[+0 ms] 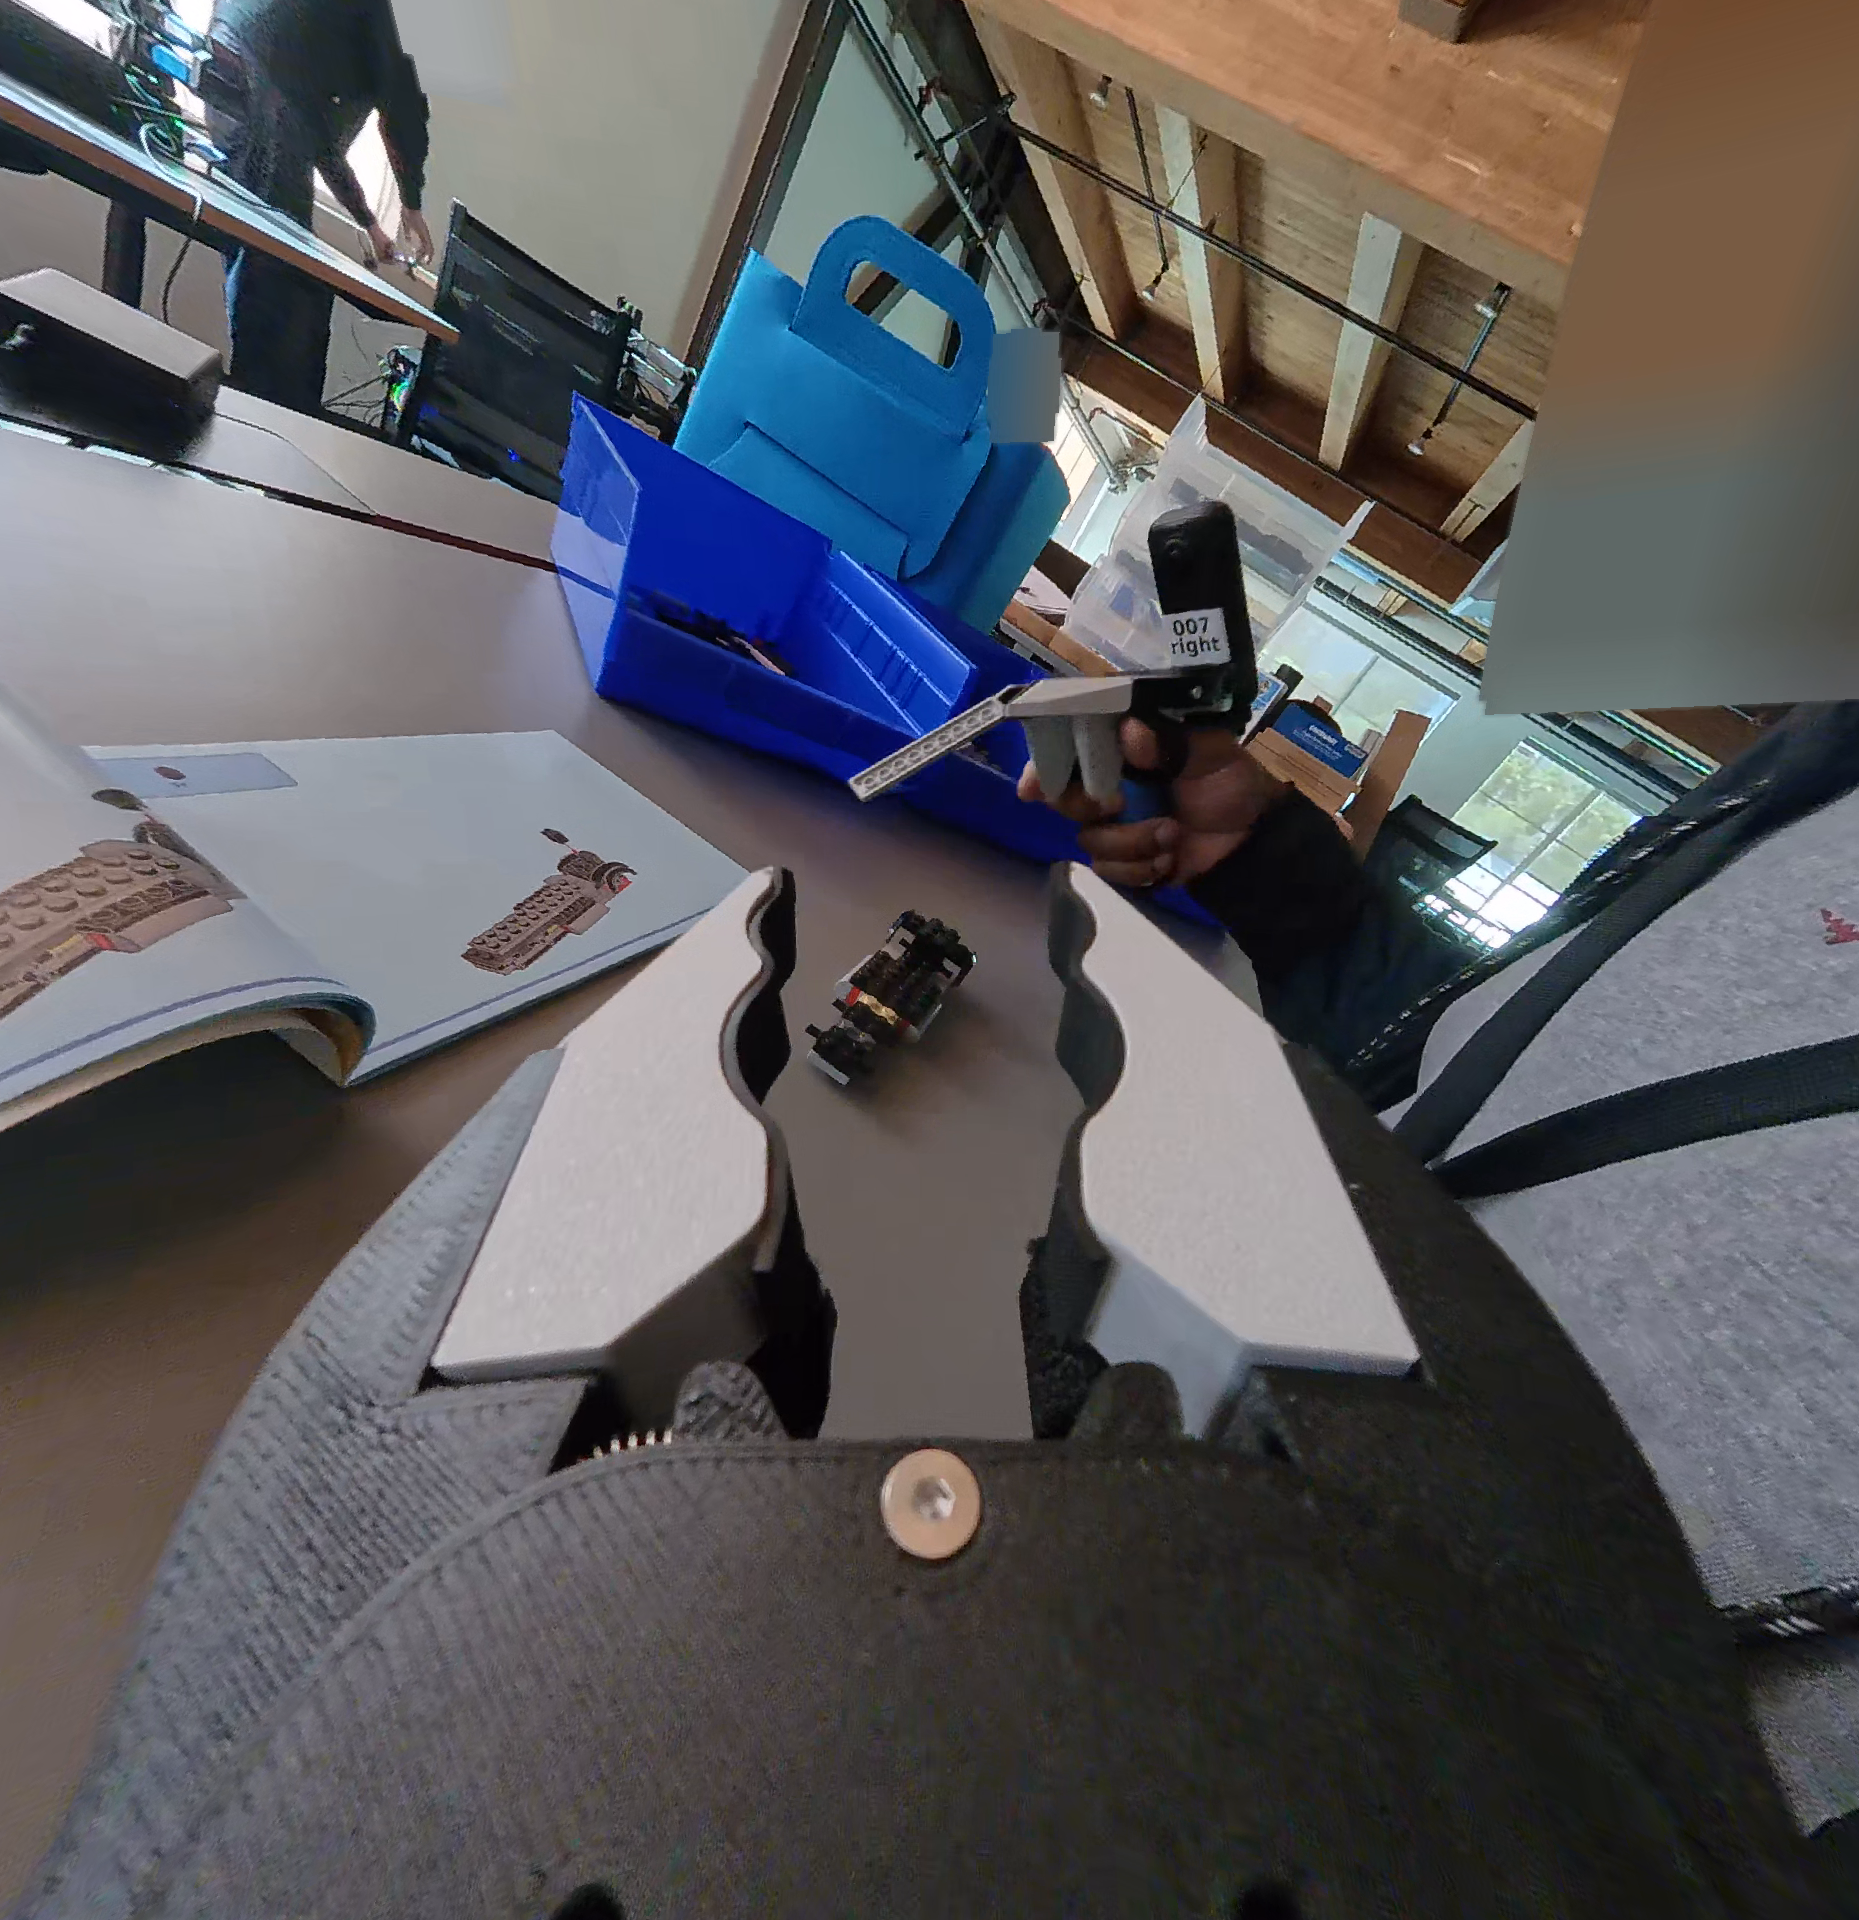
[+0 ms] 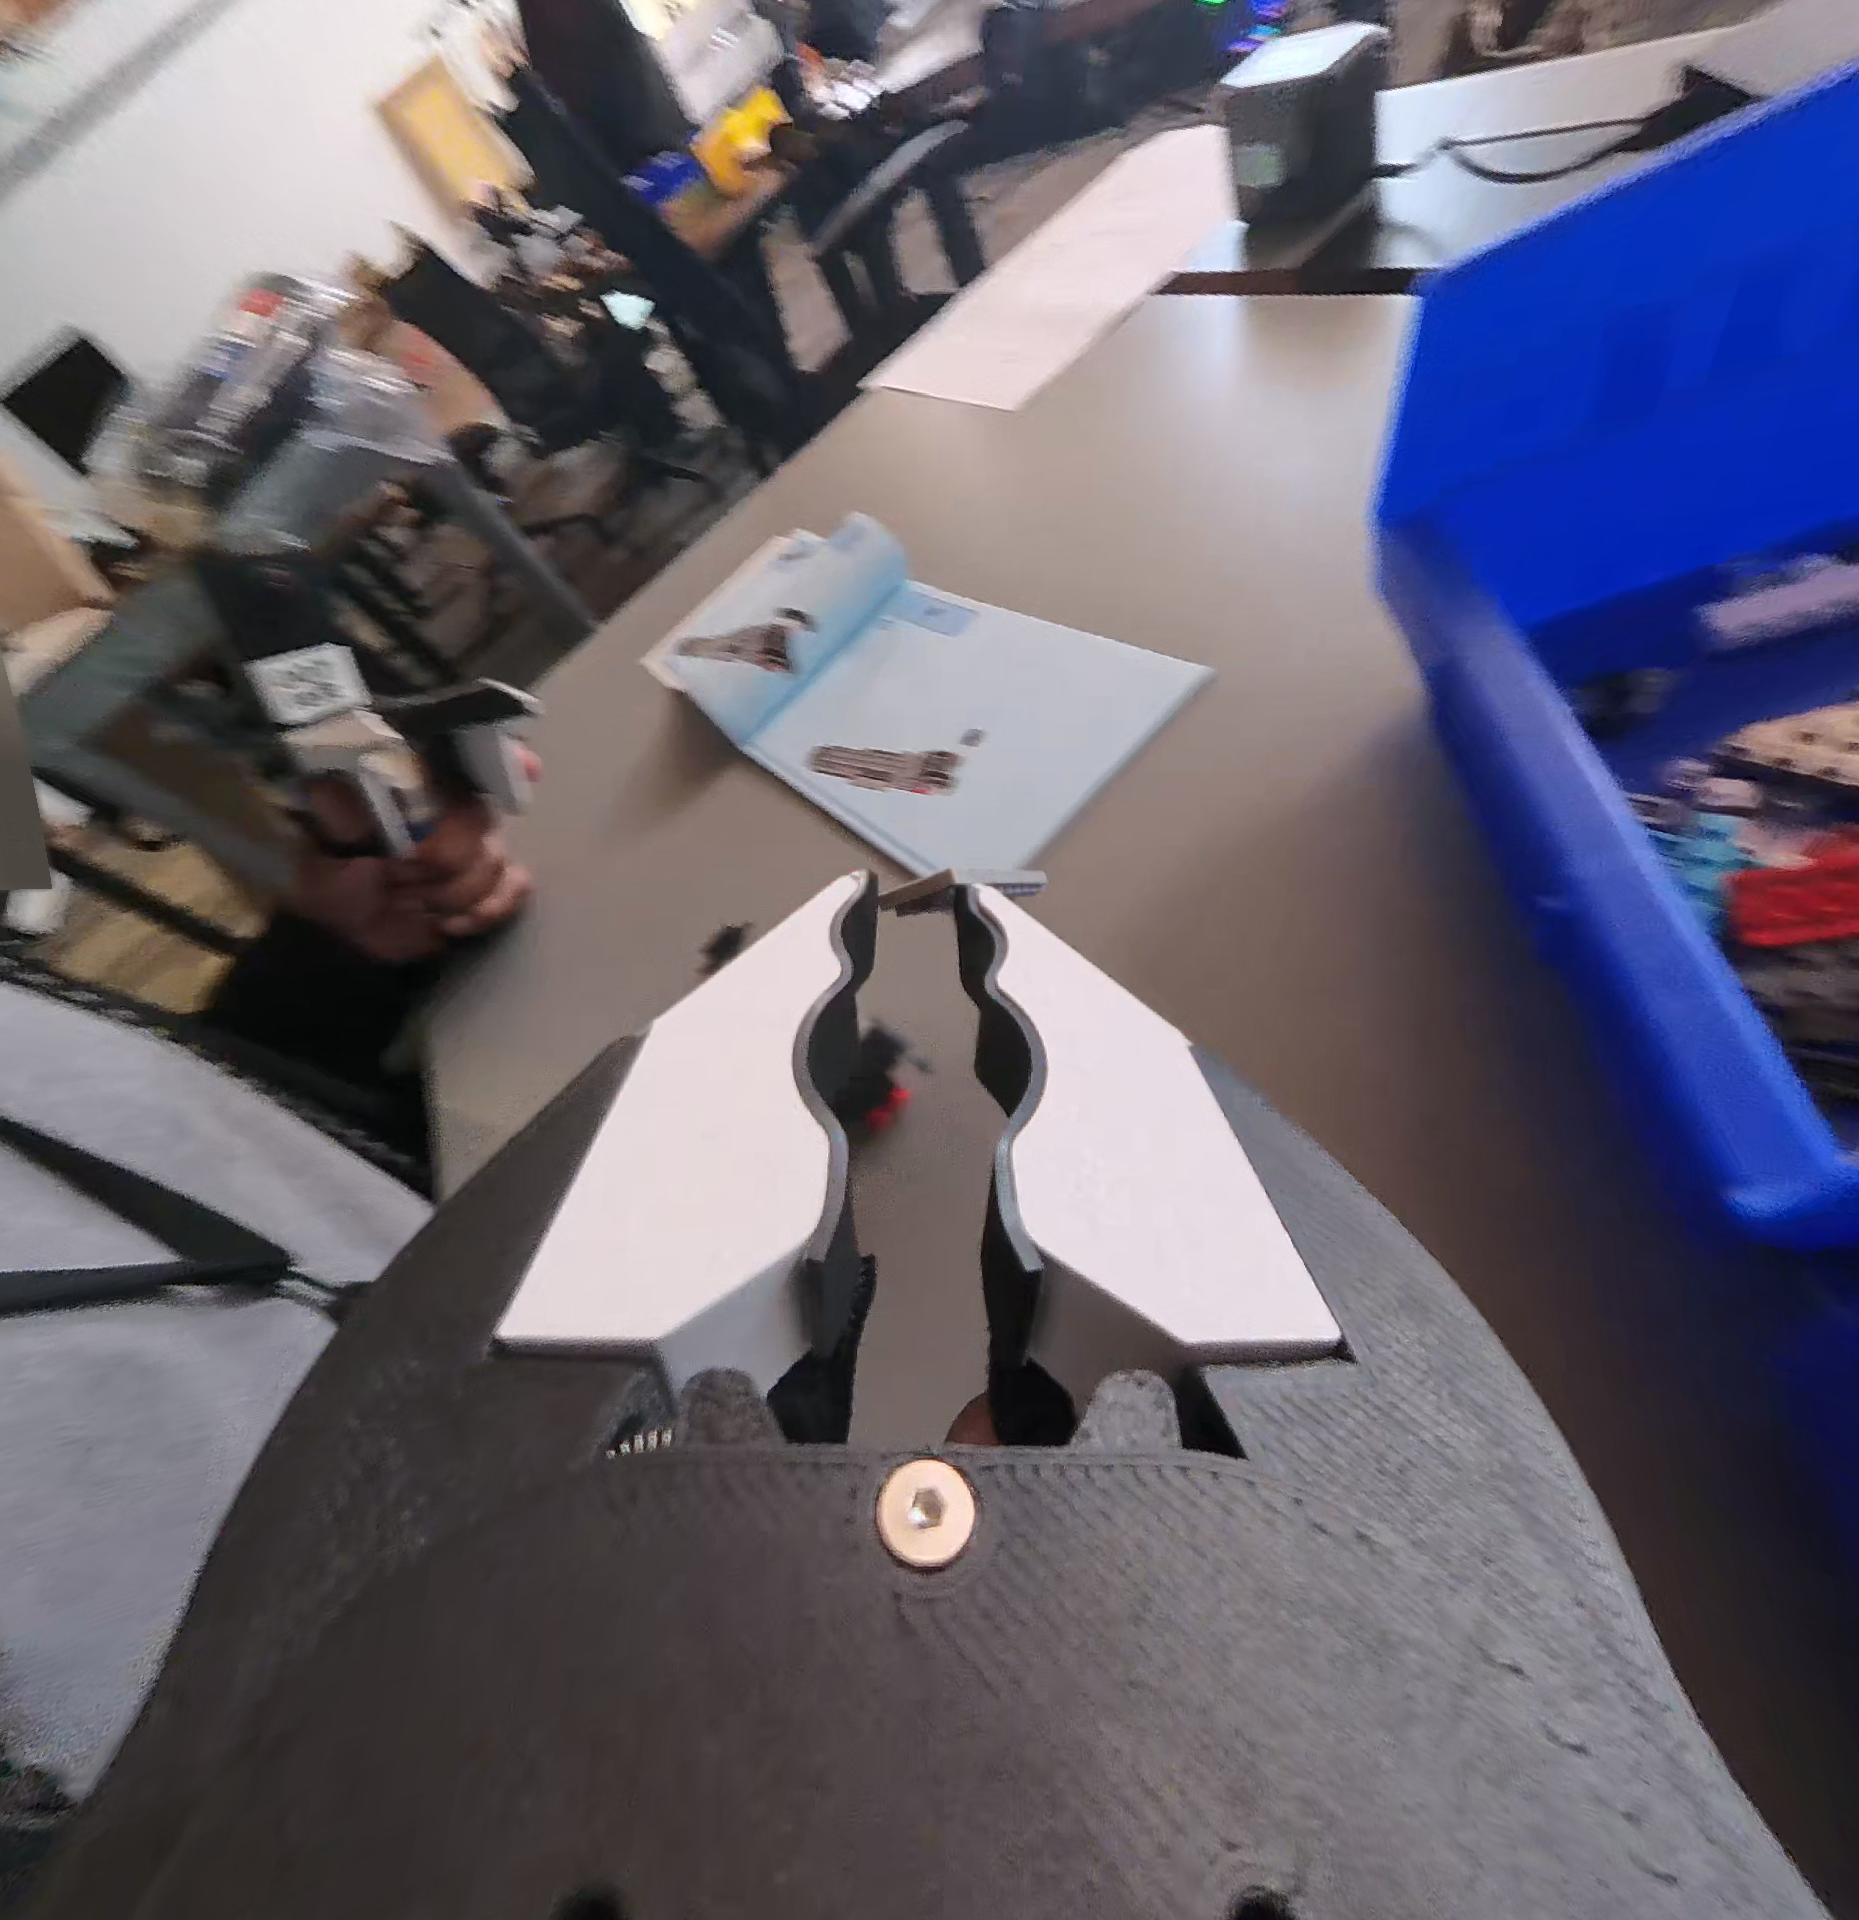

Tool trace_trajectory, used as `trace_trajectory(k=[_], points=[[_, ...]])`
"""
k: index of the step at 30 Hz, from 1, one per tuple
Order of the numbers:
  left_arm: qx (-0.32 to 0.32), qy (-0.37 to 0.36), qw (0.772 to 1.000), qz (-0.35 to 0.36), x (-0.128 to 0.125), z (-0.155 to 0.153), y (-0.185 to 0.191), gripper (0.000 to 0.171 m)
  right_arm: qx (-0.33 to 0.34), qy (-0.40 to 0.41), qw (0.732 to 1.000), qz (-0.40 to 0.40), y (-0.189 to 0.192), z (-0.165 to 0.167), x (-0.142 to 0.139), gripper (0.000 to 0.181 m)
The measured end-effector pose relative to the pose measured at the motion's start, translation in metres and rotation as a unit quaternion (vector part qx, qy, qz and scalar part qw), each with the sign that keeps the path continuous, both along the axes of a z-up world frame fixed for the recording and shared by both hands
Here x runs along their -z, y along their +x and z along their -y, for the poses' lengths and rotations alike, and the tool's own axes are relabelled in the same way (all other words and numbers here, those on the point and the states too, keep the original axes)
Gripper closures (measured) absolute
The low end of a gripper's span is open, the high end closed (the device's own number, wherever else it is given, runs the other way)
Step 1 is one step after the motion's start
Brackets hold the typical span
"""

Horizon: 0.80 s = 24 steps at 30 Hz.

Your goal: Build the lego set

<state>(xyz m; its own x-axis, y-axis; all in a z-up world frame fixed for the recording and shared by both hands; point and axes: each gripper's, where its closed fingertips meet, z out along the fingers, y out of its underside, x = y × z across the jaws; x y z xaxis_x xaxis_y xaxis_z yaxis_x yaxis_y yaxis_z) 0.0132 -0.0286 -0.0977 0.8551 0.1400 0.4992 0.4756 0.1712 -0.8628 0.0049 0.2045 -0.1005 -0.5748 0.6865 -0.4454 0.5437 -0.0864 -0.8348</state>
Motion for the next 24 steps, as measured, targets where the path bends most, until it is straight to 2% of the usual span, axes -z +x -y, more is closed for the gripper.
trace_trajectory(k=[9,24], points=[[0.000,0.016,1.000,0.000,-0.004,0.008,-0.008,0.123,0.036,0.007,0.999,0.017,-0.013,-0.012,0.025,0.164],[-0.006,0.033,0.999,-0.001,-0.008,0.016,-0.017,0.124,0.037,-0.002,0.998,0.050,-0.020,-0.010,0.052,0.164]])
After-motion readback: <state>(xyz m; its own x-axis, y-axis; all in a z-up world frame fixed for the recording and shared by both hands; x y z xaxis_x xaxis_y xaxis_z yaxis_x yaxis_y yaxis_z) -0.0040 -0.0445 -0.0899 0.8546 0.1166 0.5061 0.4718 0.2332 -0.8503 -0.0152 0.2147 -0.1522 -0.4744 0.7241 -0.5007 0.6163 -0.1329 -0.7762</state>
